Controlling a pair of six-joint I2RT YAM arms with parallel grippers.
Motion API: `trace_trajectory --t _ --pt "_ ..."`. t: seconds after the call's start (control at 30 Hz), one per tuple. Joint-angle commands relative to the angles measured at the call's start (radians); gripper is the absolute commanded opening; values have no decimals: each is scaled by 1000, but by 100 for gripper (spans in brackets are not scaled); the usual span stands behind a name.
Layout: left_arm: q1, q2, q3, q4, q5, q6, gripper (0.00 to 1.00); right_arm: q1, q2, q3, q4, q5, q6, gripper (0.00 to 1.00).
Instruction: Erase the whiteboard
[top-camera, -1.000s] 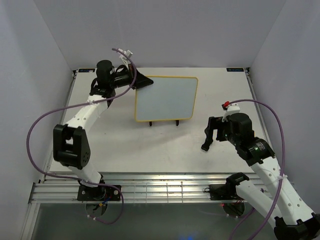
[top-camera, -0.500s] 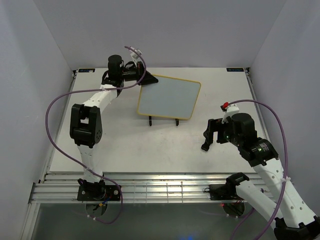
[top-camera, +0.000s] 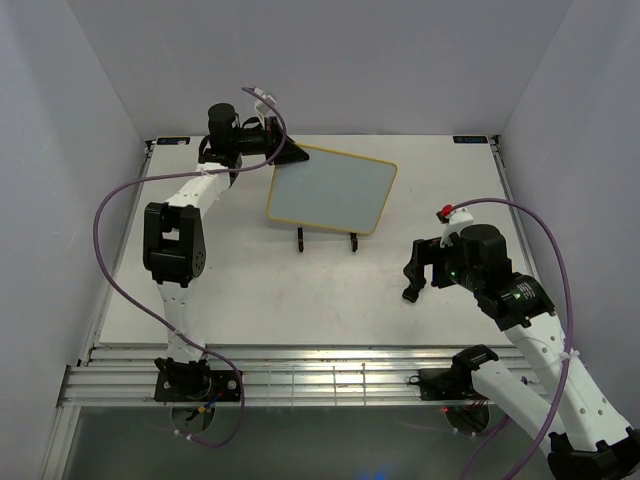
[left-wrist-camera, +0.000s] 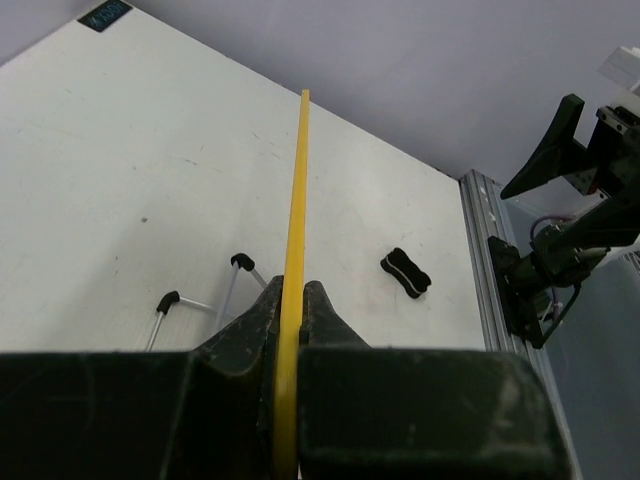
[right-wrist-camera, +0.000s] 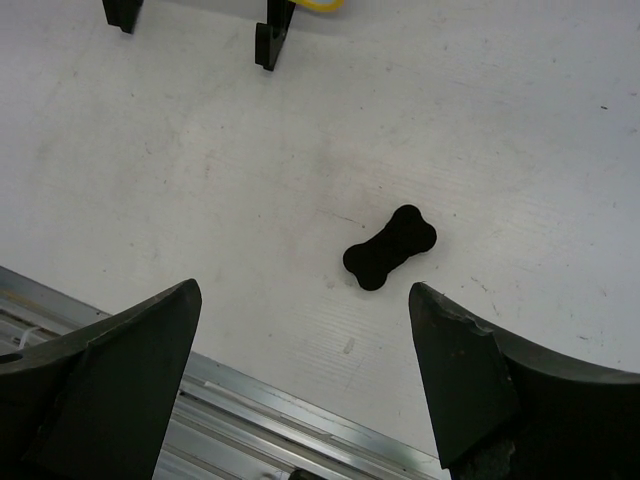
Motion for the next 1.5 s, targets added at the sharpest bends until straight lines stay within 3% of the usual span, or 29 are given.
trace_trajectory --t 0.0,0.27,0.43,0.57,0.83,1.0,1.17,1.47 --pt "5 -6 23 64 127 -8 0 -2 -4 22 30 -43 -34 90" --pt "11 16 6 101 122 -8 0 -4 19 54 1 -127 -57 90" --pt "14 62 -5 118 151 30 0 -2 8 110 -41 -104 -86 90" --pt "15 108 -35 219 211 1 0 -4 9 130 -56 -106 -105 90" --pt "44 119 -232 812 161 -278 0 -2 19 182 -76 -129 -131 90" --pt "81 240 -206 1244 193 -678 0 -2 20 176 -71 -143 -135 90" --pt "86 240 -233 1242 204 -663 0 -2 17 173 -68 -144 -135 90" --pt "80 226 -269 1244 202 -651 22 -2 11 166 -67 -143 -135 90"
